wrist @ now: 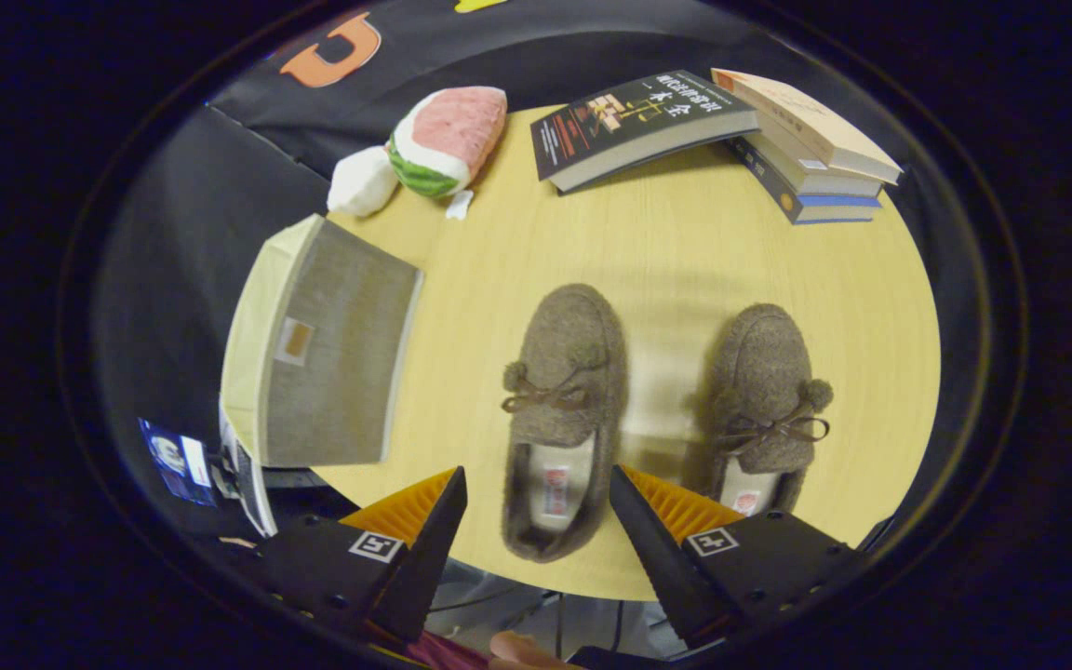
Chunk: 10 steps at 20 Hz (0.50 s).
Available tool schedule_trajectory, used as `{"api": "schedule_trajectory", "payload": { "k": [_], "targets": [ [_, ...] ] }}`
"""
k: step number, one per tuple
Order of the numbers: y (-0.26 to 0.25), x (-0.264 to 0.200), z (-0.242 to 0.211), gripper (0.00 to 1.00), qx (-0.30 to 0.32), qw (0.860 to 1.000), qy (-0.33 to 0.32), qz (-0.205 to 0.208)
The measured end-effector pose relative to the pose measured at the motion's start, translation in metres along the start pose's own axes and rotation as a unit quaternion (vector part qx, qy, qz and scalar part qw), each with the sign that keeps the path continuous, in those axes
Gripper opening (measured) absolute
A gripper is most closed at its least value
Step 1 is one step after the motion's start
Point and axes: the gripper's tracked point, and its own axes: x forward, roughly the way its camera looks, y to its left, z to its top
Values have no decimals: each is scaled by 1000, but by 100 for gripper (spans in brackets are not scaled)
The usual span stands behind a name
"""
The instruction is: Open the storage box then place both shoes into the box .Put the left shoe in first, then the right shoe, with the right side of both shoes facing outward in a uniform manner.
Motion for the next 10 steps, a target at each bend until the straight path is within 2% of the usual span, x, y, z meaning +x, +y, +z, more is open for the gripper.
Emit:
{"api": "schedule_trajectory", "payload": {
  "k": [2,4,9,10],
  "targets": [
    [-22,12,-4,92,-27,998,10,-47],
    [-36,23,-2,86,-29,997,13,-76],
    [-46,43,-2,71,5,995,27,-94],
    [-45,46,-2,65,11,995,27,-91]
  ]
}}
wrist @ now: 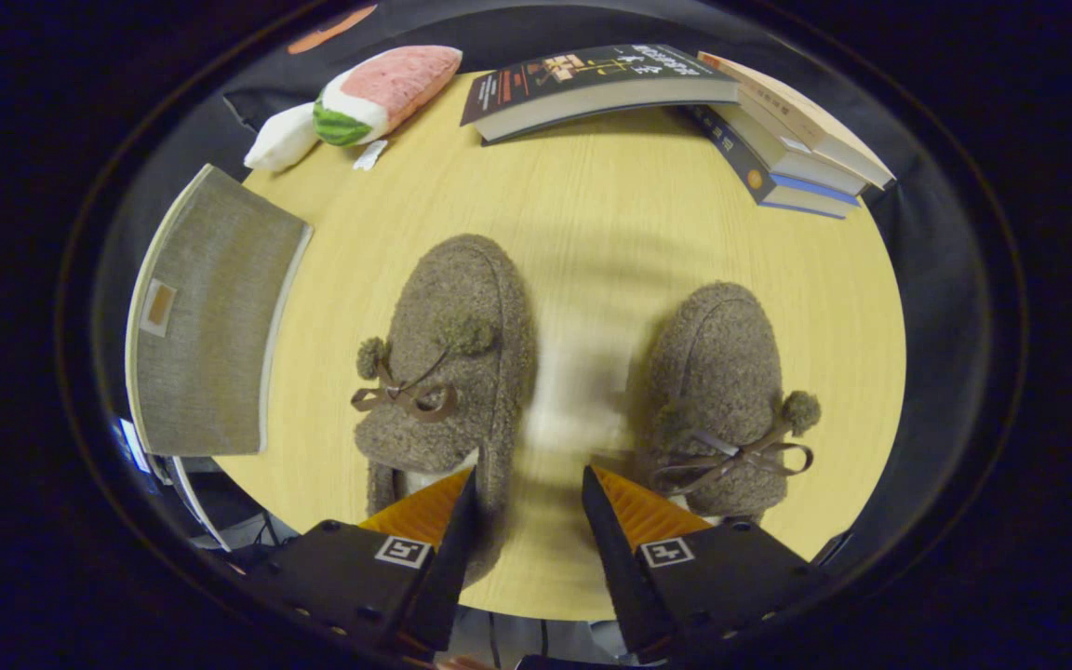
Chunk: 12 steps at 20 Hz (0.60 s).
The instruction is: Open the storage box then place both shoes into the box .Put the left shoe in first, then the right shoe, with the right side of both shoes facing outward in a uniform manner.
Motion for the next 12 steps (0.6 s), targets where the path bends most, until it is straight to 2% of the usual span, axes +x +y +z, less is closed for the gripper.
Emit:
{"api": "schedule_trajectory", "payload": {
  "k": [3,4,5,7,9,12],
  "targets": [
    [9,4,-1,46,30,999,11,26],
    [12,7,0,42,34,999,8,37],
    [22,10,-2,42,45,997,15,59],
    [23,7,-4,7,62,996,20,68],
    [23,7,-4,1,50,996,14,69],
    [23,-2,-8,1,61,995,10,74]
  ]
}}
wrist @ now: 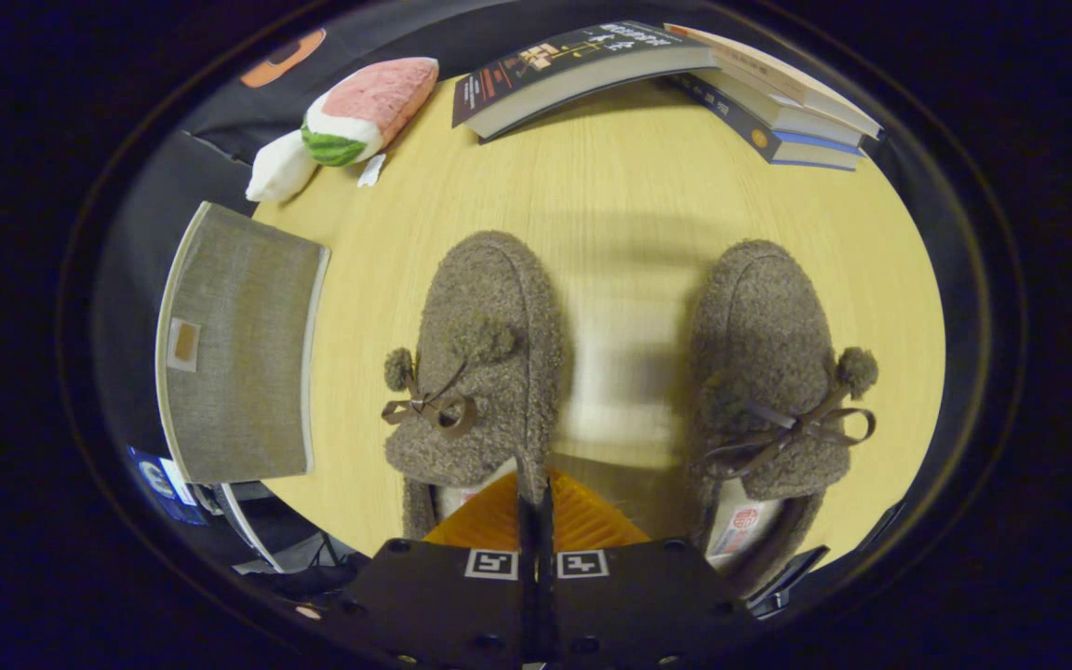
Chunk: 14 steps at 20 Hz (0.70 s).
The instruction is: Open the storage box then place both shoes into the box .Put the left shoe in first, then the right shoe, with the right side of both shoes facing outward in a uniform manner.
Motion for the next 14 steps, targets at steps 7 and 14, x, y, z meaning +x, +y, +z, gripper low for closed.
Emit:
{"api": "schedule_trajectory", "payload": {
  "k": [7,14],
  "targets": [
    [37,-58,-7,1,30,999,-22,40],
    [128,-138,4,1,17,994,-77,75]
  ]
}}
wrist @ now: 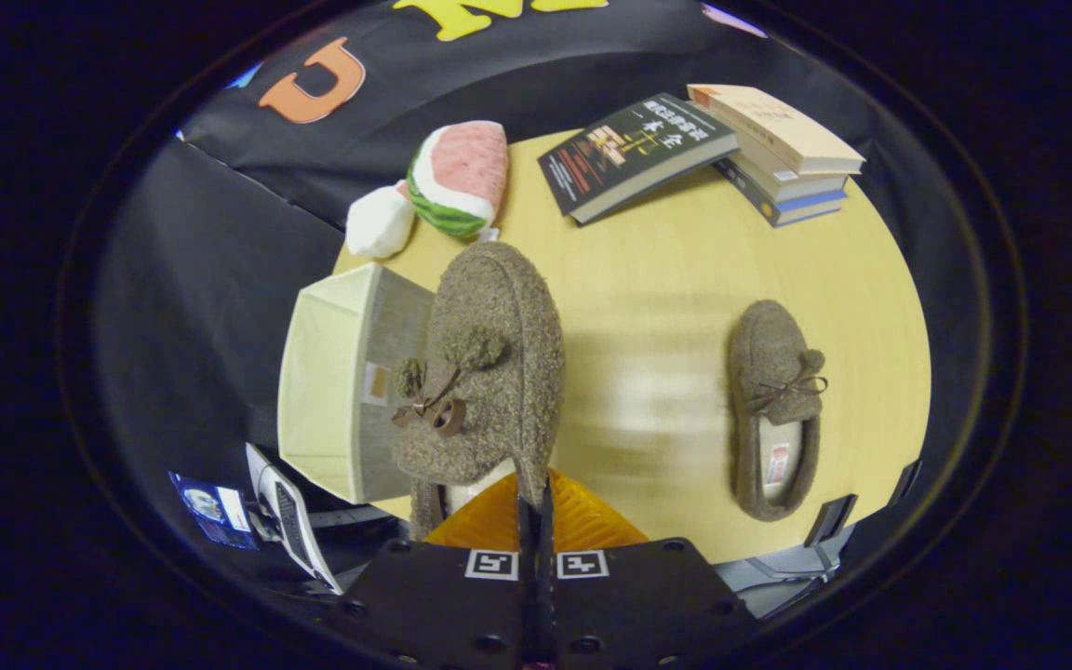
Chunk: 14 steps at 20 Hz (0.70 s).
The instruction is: Open the storage box then place both shoes into the box .Put the left shoe in first, then the right shoe, with the right side of both shoes facing outward in a uniform manner.
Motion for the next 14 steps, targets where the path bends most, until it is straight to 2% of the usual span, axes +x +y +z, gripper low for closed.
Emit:
{"api": "schedule_trajectory", "payload": {
  "k": [4,6,9,14],
  "targets": [
    [82,-14,10,0,-15,999,-14,34],
    [115,-7,14,0,-23,999,-17,33],
    [162,16,20,0,-32,999,-24,25],
    [221,76,18,0,-10,1000,-11,23]
  ]
}}
